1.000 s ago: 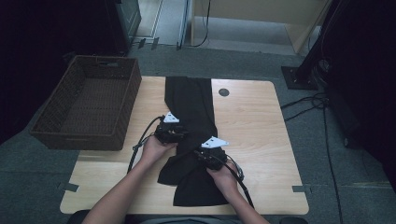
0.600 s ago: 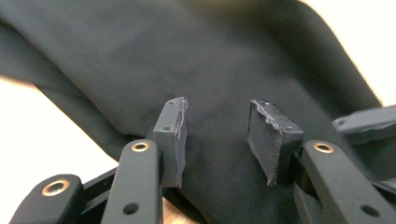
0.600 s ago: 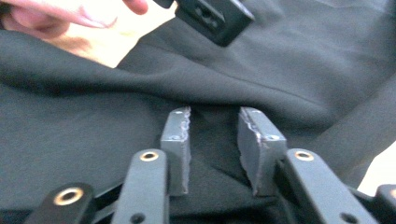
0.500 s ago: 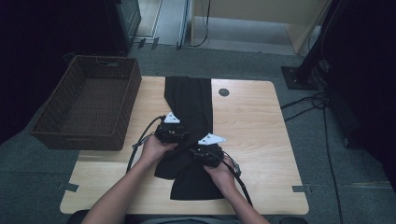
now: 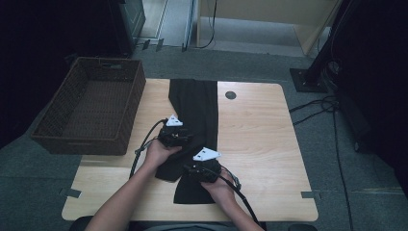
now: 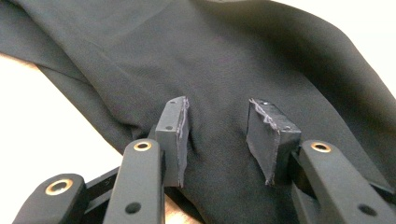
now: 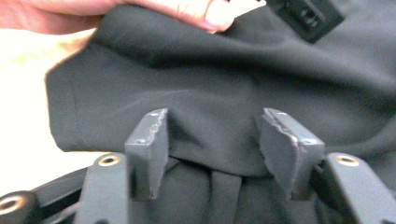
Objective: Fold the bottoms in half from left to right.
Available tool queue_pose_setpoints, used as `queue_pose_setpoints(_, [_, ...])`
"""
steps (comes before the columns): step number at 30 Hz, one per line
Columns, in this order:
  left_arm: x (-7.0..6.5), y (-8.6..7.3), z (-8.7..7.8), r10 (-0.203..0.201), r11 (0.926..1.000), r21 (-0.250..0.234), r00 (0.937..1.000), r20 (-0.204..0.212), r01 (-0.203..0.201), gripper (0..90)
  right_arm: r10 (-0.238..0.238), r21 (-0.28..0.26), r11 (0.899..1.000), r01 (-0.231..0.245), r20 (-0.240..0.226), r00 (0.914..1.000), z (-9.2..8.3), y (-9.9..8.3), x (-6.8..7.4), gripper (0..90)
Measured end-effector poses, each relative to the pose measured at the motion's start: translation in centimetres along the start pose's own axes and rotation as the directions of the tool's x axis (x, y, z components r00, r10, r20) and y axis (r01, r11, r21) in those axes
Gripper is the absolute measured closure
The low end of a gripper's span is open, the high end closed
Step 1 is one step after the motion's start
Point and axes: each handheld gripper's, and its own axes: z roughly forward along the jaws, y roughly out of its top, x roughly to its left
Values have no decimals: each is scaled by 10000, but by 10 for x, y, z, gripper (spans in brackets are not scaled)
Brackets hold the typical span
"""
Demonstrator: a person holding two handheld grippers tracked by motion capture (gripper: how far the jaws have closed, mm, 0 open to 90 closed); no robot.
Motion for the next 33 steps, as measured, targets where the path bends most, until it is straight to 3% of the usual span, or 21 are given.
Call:
queue_pose_setpoints(3, [-1, 0, 0, 159, 9999, 64, 9998, -101, -159, 586, -57, -75, 10000, 57, 63, 10000, 2, 2, 0, 724])
queue_pose_setpoints(5, [0, 0, -2, 335, 9993, 187, 9991, -273, -330, 603, 275, 35, 9996, -274, -67, 9996, 0, 3, -2, 845])
queue_pose_setpoints(8, [2, -1, -3, 334, 9994, 142, 9988, -359, -329, 623, 703, 70, 9975, -701, -479, 9964, -17, 8, -9, 885])
queue_pose_setpoints(10, [3, -1, -3, 411, 9991, 156, 9973, -610, -402, 627, 721, -54, 9974, -725, -598, 9956, -32, 12, -11, 893])
queue_pose_setpoints(13, [4, -1, -5, 467, 9988, 159, 9961, -749, -456, 626, 522, -289, 9981, -536, -453, 9976, -64, 18, -15, 895])
queue_pose_setpoints(16, [6, -2, -6, 269, 9996, 143, 9986, -445, -263, 633, 650, -183, 9977, -654, -257, 9976, -85, 16, -22, 897])
queue_pose_setpoints(18, [5, -2, -6, 177, 9997, 162, 9990, -415, -171, 633, 797, -22, 9968, -799, -365, 9961, -90, 10, -25, 899])
queue_pose_setpoints(21, [5, -2, -6, 169, 9998, 146, 9992, -374, -163, 632, 1020, 1071, 9898, -938, -734, 9921, -85, -3, -29, 881])
queue_pose_setpoints(22, [5, -2, -7, 55, 9999, 131, 9995, -313, -50, 632, 985, 1262, 9882, -869, -886, 9912, -84, -7, -31, 815])
queue_pose_setpoints(25, [8, -3, -8, -164, 9997, 179, 9998, -114, 166, 629, 1079, 659, 9925, -1030, -765, 9912, -88, -11, -36, 677])
queue_pose_setpoints(28, [8, -4, -9, -215, 9996, 181, 9997, -87, 216, 630, 702, -115, 9974, -706, -321, 9970, -86, -9, -42, 621])
queue_pose_setpoints(30, [7, -4, -9, -173, 9997, 175, 9997, -157, 176, 629, 556, -256, 9981, -555, 45, 9984, -76, -5, -50, 591])
queue_pose_setpoints(33, [5, -6, -9, -217, 9997, 76, 9995, -221, 219, 627, 791, -533, 9956, -776, 261, 9965, -60, 2, -63, 546])
